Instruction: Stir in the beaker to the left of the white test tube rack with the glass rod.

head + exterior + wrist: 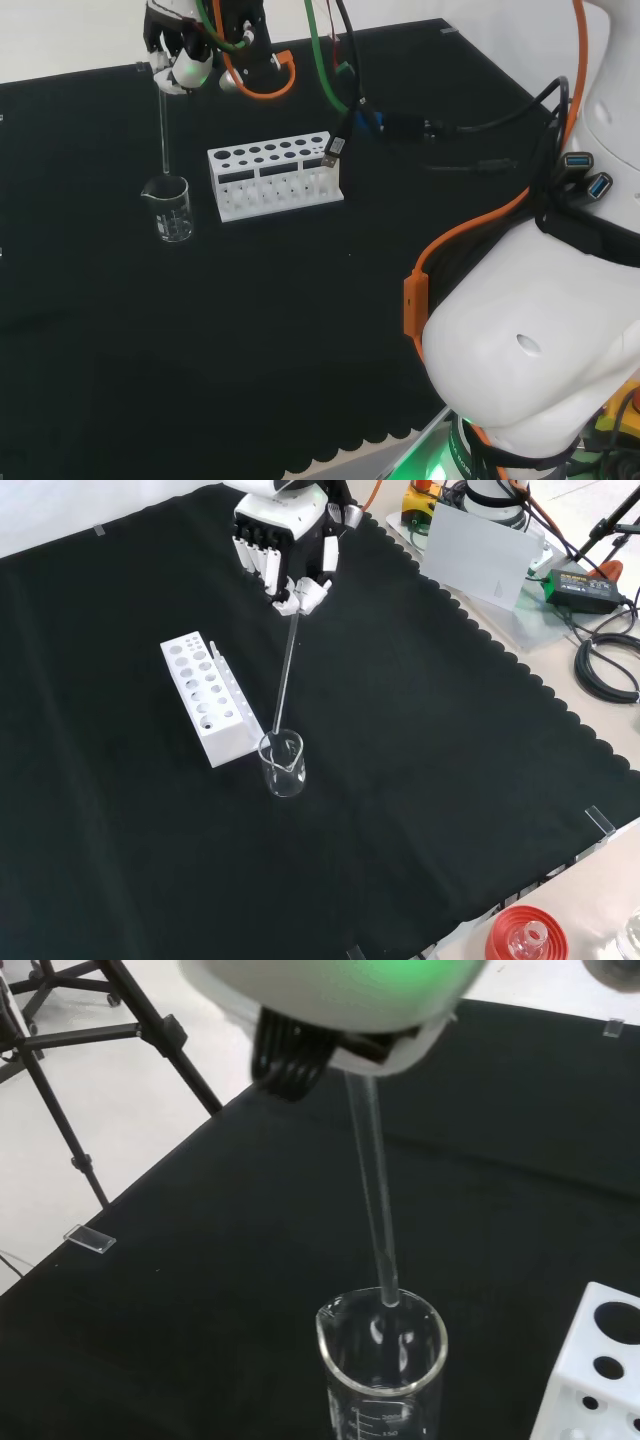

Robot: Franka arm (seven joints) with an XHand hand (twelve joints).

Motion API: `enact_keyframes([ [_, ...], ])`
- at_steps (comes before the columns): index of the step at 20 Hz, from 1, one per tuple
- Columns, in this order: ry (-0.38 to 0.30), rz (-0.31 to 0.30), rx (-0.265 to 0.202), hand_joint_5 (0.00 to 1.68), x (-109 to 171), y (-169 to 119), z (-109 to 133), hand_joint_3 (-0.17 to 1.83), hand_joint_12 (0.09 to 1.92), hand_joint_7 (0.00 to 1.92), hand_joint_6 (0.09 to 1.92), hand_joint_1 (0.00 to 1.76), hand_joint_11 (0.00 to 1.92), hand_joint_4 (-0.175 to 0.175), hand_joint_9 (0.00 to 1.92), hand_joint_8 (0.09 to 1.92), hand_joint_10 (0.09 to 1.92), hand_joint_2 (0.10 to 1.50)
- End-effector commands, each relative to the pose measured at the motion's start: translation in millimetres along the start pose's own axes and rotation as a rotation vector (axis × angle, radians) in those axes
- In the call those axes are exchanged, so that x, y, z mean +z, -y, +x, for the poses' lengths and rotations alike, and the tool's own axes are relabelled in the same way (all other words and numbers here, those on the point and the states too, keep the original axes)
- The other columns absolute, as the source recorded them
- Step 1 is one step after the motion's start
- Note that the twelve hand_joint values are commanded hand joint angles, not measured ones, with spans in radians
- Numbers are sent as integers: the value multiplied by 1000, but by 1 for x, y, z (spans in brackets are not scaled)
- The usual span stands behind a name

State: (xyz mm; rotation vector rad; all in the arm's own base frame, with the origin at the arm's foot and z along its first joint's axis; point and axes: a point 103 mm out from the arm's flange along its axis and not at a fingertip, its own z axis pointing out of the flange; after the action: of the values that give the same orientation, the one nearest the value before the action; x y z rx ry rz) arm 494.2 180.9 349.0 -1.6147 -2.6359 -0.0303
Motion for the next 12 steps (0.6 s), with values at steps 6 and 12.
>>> enact_keyframes([
  [6,-21,17,-30,1178,14,-12,14,779,549,1580,883,1204,1689,-175,1787,596,332,640],
  [12,-38,29,-43,1179,27,-18,10,780,549,1581,883,1204,1689,-175,1787,594,331,640],
])
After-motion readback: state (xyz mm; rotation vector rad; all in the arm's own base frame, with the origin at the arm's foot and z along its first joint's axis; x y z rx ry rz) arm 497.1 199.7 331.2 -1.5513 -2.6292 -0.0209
